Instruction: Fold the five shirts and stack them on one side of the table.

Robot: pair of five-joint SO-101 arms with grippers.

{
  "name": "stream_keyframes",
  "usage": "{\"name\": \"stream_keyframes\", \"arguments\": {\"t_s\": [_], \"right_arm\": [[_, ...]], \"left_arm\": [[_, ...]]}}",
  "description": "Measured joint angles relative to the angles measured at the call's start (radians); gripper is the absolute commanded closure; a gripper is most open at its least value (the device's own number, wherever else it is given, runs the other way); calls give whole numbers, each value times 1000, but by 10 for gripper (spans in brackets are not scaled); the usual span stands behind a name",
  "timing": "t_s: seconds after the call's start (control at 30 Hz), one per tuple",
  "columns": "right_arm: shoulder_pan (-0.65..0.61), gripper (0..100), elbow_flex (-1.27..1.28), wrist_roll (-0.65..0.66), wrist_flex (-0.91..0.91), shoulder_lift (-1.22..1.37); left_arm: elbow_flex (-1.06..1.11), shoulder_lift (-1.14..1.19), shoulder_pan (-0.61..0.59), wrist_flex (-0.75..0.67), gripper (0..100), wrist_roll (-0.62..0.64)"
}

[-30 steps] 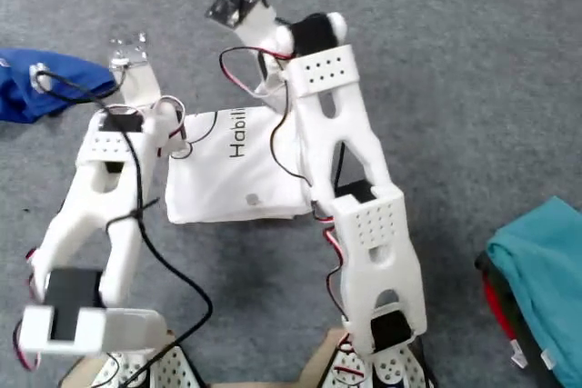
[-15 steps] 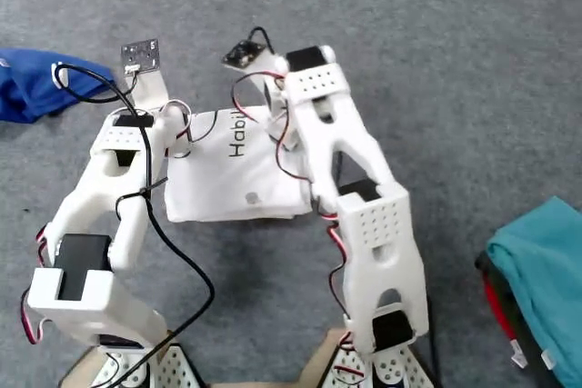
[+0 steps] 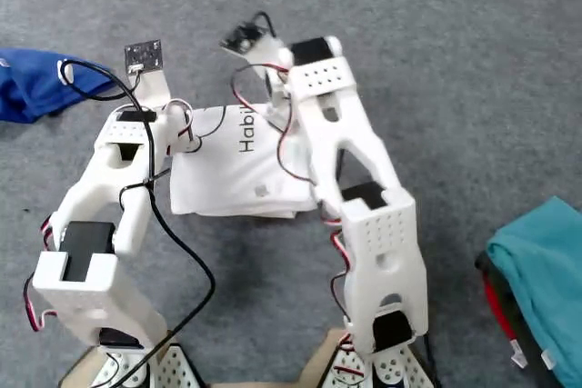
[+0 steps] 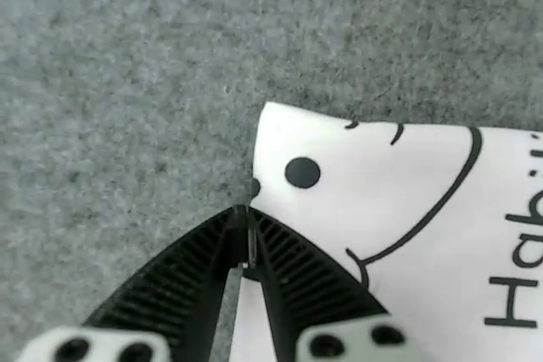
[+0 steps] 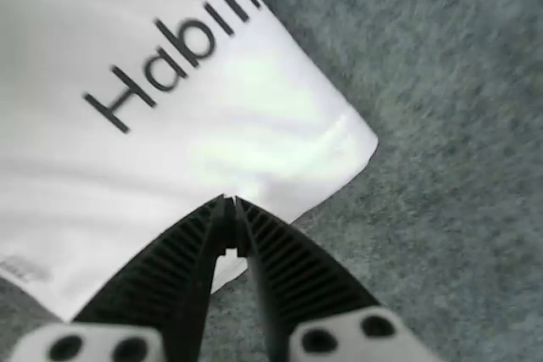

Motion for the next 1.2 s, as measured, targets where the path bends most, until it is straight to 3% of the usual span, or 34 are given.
{"name": "stream_keyframes", "arguments": {"t_s": [0.2, 0.33, 0.6, 0.9, 1.2], "right_arm": [[-5, 980, -120, -44, 157, -66], [15, 877, -123, -161, 229, -101], [12, 704, 167, -311, 232, -327], [-83, 647, 669, -551, -71, -549], [-115, 646, 750, -735, -138, -479]], "left_arm": [[-77, 0, 0, 103, 980, 0], [-129, -28, 0, 229, 980, 9], [-133, -250, -28, 307, 977, 29], [-81, -264, -143, 201, 976, 106], [-68, -262, -153, 172, 976, 109]]}}
